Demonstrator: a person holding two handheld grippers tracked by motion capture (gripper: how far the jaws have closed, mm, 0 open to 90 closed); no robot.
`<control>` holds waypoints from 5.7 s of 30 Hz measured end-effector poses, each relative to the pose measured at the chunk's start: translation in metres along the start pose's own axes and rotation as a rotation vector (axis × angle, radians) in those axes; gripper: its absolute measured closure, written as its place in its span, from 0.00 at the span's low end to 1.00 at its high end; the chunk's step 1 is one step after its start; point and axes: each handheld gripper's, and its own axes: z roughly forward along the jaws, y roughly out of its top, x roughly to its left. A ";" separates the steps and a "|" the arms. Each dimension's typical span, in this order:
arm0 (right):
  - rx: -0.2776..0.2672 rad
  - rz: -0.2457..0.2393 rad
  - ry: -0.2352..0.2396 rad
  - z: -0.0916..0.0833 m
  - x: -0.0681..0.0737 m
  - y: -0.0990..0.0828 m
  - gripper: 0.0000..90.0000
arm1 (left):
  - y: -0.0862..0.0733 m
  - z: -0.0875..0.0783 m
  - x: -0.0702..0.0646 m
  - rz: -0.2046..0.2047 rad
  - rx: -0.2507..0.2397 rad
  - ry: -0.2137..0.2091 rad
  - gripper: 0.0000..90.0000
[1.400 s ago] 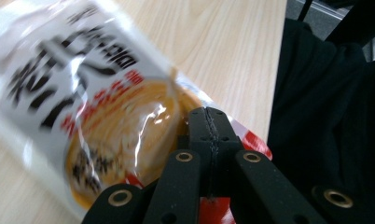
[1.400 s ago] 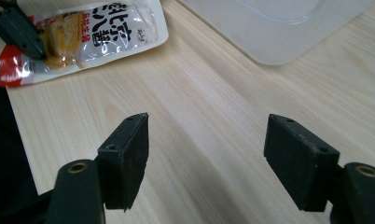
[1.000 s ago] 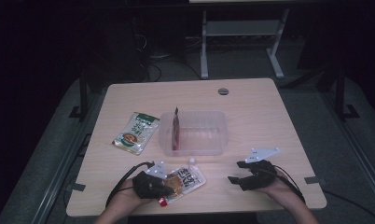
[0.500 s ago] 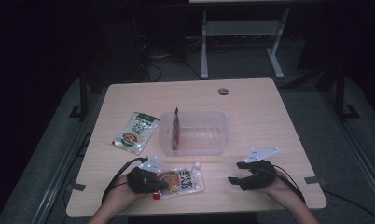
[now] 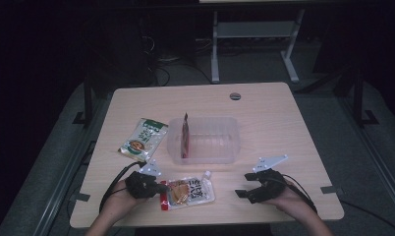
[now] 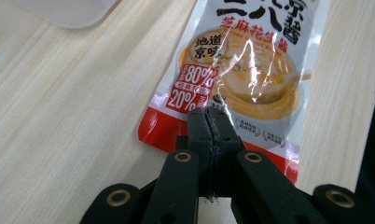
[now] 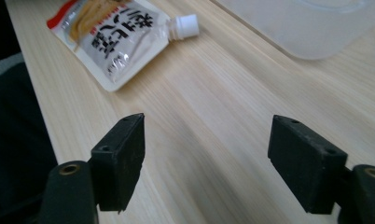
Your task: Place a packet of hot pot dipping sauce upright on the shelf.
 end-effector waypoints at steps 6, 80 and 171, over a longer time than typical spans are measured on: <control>0.011 0.005 0.023 0.007 0.008 0.006 0.22 | -0.001 0.004 0.001 -0.012 0.009 -0.004 0.99; -0.003 0.040 0.400 0.084 0.026 0.058 0.99 | 0.000 0.007 0.003 -0.020 0.038 -0.023 1.00; -0.340 -0.030 0.288 -0.057 -0.015 0.116 1.00 | -0.006 -0.006 0.003 0.004 -0.108 -0.068 0.41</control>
